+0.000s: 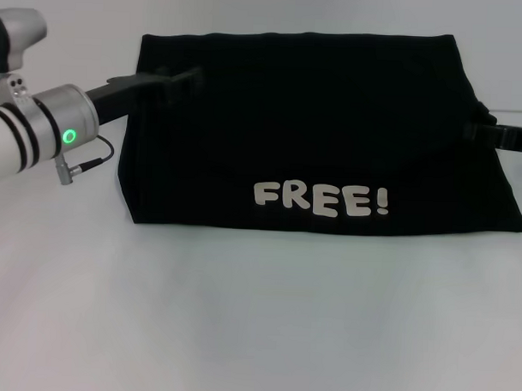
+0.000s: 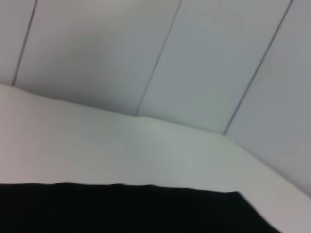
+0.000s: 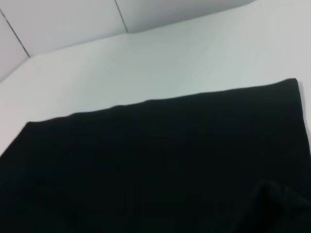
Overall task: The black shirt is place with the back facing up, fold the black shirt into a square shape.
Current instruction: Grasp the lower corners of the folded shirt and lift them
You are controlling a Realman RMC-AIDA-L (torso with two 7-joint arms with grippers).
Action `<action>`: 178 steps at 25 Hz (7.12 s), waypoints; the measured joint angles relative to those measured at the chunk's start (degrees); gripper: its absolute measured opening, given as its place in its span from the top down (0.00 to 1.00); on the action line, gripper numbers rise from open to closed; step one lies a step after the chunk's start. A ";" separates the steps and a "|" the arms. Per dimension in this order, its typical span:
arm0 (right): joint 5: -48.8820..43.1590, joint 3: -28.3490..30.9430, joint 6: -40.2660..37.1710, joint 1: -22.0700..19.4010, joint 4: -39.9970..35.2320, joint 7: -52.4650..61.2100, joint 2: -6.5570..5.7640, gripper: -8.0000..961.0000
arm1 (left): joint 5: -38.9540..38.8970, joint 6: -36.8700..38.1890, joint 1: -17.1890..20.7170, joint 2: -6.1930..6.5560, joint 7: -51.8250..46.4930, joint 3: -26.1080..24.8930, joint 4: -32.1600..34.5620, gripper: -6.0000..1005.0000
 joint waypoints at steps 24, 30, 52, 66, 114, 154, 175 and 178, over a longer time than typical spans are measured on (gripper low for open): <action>11.51 -2.28 -13.69 -4.81 -3.32 0.18 -3.81 0.15 | 0.60 15.56 9.65 -0.01 -8.30 3.60 11.36 0.31; 16.31 -2.51 -21.11 -7.51 -2.98 1.39 -6.03 0.16 | 5.64 15.47 12.88 -0.32 -8.11 3.73 13.27 0.31; 14.26 -3.42 -22.76 -6.90 -2.48 3.27 -5.88 0.17 | 15.12 4.05 12.15 -1.49 -8.37 11.12 9.90 0.31; 14.27 -3.54 -22.13 -7.35 -2.08 3.27 -5.98 0.16 | 15.37 4.47 12.11 -1.93 -8.44 13.95 9.38 0.31; -5.75 -9.27 -5.07 -4.40 2.68 13.54 -5.33 0.18 | 21.31 5.25 9.00 -0.82 -11.79 15.70 11.68 0.99; -4.90 -10.41 -9.22 -7.63 -1.09 13.57 -4.63 0.96 | 21.71 12.52 11.48 -1.19 -16.01 15.78 16.85 0.97; 2.99 -0.68 -30.54 -19.97 -5.87 -1.56 -4.92 0.95 | 20.13 40.55 16.41 0.59 -12.53 0.10 20.67 0.96; 3.00 0.63 -33.30 -21.57 -6.66 -2.01 -5.38 0.95 | 19.97 42.59 17.25 0.65 -12.56 -0.63 20.69 0.96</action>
